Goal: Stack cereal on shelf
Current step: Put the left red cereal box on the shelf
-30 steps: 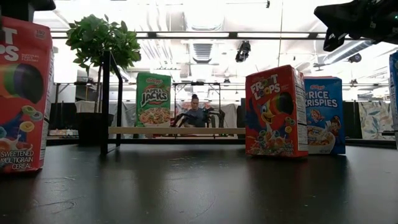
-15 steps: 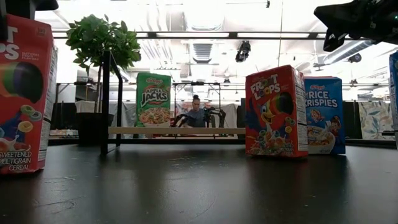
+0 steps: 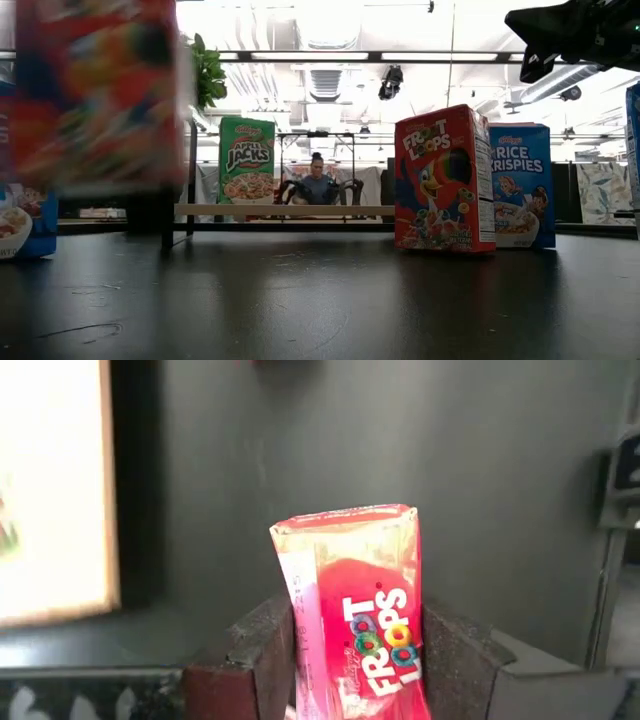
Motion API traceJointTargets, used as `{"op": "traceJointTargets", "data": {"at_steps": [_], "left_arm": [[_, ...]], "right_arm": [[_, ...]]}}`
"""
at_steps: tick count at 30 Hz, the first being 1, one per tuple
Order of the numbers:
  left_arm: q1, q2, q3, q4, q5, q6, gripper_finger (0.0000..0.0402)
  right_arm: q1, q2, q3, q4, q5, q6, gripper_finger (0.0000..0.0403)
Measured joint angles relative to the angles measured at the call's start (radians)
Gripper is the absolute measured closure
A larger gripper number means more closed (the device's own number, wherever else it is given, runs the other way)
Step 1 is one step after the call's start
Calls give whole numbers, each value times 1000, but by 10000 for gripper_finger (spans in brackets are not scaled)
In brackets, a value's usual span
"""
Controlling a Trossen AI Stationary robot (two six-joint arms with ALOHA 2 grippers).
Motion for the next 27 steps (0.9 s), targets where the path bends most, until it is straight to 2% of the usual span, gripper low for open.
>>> {"op": "traceJointTargets", "data": {"at_steps": [7,13,22,27], "left_arm": [[157,0,175,0,-12,414,242],[356,0,279,-12,-12,709,242],[708,10,318,65,6,987,242],[876,58,306,105,138,1064,242]], "right_arm": [[0,0,0,0,0,0,394],[0,0,0,0,0,-1,394],[0,0,0,0,0,-10,394],[0,0,0,0,0,-12,394]]}}
